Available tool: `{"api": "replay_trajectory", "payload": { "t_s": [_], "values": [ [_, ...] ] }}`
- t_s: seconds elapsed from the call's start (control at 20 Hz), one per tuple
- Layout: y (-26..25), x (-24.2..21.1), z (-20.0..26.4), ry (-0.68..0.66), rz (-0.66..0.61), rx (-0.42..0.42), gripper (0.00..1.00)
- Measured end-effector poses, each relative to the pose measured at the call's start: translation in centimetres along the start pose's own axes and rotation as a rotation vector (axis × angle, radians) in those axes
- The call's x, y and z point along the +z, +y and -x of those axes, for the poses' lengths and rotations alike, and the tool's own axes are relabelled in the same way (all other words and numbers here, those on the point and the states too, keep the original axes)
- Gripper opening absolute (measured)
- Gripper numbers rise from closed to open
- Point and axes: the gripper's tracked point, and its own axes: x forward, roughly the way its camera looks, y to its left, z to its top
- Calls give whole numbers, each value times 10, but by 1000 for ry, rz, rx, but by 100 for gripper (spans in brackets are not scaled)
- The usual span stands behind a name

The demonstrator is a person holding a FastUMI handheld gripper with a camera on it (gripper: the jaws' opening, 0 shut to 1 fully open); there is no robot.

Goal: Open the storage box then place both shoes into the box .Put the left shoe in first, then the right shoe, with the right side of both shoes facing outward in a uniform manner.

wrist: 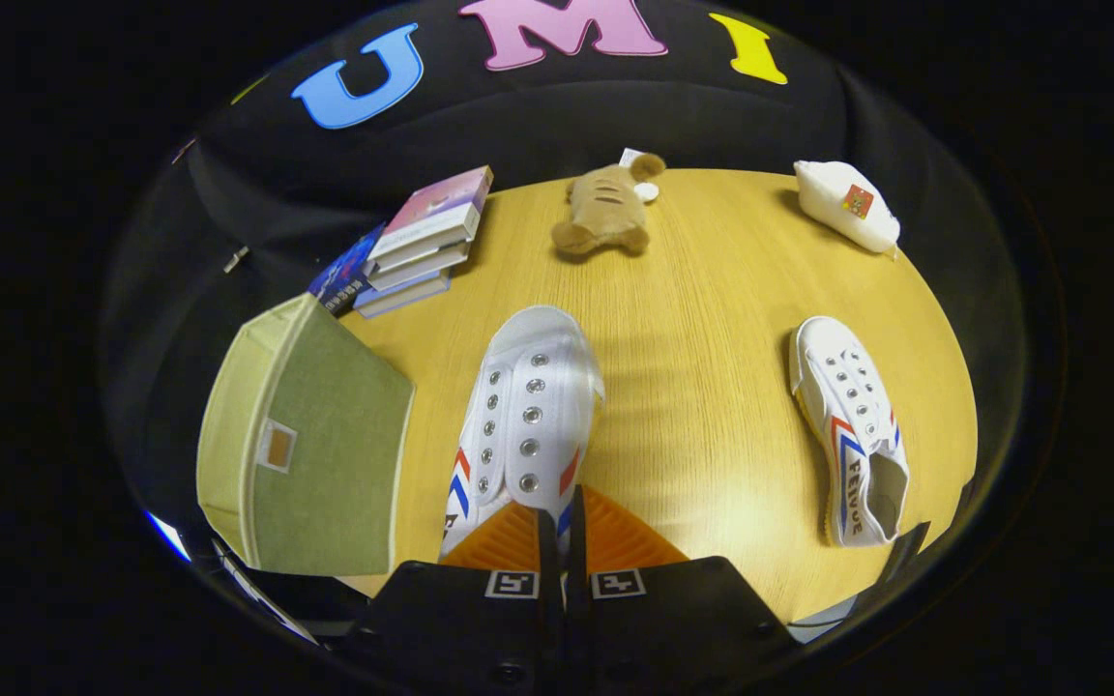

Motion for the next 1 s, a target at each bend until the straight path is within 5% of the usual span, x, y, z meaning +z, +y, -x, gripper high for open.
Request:
{"api": "replay_trajectory", "payload": {
  "t_s": [0.5, 1.0],
  "values": [
    [142, 71, 106, -159, -128, 151, 5],
    [286, 30, 52, -30, -84, 281, 5]
  ]
}}
